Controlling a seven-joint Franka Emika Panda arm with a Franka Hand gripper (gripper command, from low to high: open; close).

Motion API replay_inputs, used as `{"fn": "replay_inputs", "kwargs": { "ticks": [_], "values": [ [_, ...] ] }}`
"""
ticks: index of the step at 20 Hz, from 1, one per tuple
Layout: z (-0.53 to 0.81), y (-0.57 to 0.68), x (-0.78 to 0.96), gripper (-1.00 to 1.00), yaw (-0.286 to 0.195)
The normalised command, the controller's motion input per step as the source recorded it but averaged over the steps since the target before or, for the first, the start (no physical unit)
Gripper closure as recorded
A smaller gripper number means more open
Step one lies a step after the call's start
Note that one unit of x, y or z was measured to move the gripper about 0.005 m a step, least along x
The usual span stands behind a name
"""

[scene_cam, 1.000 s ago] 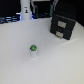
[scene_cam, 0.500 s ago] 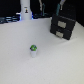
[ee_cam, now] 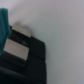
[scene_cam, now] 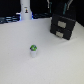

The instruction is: Open the kcup holder, insert the kcup into the holder, and close the kcup holder

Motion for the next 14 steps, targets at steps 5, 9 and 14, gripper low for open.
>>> {"fn": "replay_inputs", "kwargs": {
  "ticks": [5, 9, 14],
  "values": [
    [-0.17, 0.66, -0.25, -1.0, -0.172],
    [-0.23, 0.64, -0.26, -1.0, -0.161],
    [-0.25, 0.61, -0.21, -1.0, -0.155]
  ]
}}
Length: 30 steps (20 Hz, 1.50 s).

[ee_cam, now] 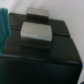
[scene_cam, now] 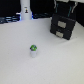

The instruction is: Open the kcup holder, insert the kcup into the holder, and close the kcup holder

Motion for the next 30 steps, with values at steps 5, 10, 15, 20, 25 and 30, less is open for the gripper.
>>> {"fn": "replay_inputs", "kwargs": {
  "ticks": [5, 10, 15, 20, 25, 30],
  "values": [
    [-0.33, 0.47, -0.14, -1.0, -0.137],
    [-0.39, 0.29, -0.14, -1.0, -0.103],
    [-0.41, 0.18, -0.26, -1.0, -0.078],
    [-0.39, 0.07, -0.4, -1.0, -0.07],
    [-0.36, 0.02, -0.37, 1.0, -0.025],
    [-0.27, 0.03, -0.33, -1.0, -0.01]
  ]
}}
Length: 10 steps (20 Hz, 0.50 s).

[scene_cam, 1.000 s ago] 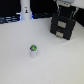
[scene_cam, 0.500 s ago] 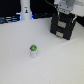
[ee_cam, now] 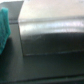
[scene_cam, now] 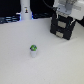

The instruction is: Open the kcup holder, insert the kcup into the holder, and close the kcup holder

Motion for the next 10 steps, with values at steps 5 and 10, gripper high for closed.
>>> {"fn": "replay_inputs", "kwargs": {
  "ticks": [5, 10],
  "values": [
    [-0.03, 0.01, -0.1, 1.0, -0.012],
    [0.0, -0.01, 0.0, 1.0, -0.007]
  ]
}}
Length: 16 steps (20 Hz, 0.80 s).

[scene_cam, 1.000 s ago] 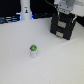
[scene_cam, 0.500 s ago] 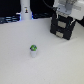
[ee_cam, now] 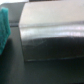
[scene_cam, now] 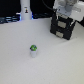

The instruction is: Open the kcup holder, insert the kcup into the holder, and close the kcup holder

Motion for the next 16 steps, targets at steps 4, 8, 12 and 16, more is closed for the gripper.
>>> {"fn": "replay_inputs", "kwargs": {
  "ticks": [4, 8, 12, 16],
  "values": [
    [0.0, -0.03, 0.03, 1.0, -0.006],
    [0.03, -0.08, 0.2, 1.0, -0.01],
    [0.19, -0.18, 0.78, 1.0, -0.06],
    [0.2, -0.2, 0.92, 1.0, -0.076]
  ]
}}
